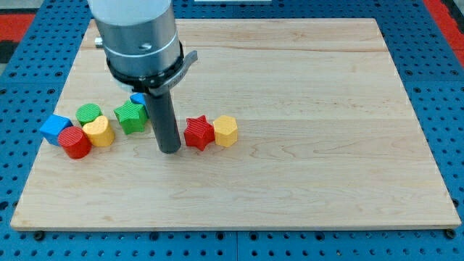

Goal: Slide the red star a bit up and right

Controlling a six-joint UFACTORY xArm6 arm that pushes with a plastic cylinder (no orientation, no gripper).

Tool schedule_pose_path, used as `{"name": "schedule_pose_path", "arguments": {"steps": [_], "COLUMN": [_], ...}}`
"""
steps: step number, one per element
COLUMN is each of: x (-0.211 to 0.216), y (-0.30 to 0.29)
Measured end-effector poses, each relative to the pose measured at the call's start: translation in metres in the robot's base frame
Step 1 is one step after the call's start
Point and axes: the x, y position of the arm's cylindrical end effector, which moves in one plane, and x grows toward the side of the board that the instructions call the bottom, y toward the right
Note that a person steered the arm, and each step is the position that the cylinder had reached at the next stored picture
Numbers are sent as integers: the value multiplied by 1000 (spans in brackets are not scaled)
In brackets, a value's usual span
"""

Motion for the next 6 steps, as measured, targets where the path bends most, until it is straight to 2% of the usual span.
{"name": "schedule_pose_path", "arguments": {"steps": [2,5,6], "x": [0,-54,-54], "y": [14,44,44]}}
